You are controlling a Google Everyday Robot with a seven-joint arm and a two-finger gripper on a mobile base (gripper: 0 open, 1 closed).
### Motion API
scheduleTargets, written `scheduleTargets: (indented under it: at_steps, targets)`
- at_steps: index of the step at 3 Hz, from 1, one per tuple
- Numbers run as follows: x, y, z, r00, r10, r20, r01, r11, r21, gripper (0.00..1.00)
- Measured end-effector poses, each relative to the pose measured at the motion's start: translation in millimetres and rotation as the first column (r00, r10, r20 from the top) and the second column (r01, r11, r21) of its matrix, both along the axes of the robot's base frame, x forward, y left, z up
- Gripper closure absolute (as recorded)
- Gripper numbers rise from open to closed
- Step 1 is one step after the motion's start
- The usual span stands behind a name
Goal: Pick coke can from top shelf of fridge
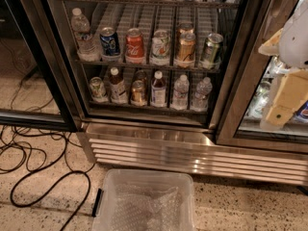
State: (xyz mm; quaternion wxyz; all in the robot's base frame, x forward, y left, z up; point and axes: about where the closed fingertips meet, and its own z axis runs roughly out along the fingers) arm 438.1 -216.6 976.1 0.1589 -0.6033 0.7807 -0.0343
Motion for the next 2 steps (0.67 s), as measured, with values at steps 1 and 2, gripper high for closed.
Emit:
scheduleTargets:
  at_steps: [1,2]
  targets:
    - [0.2,0.7,0.2,1.0,0.0,0.003,0.0,1.0,0.001,0.0]
    - [6.4,20.1,-14.7,0.9995,-0.033,0.0,0.033,0.997,0.067,0.0]
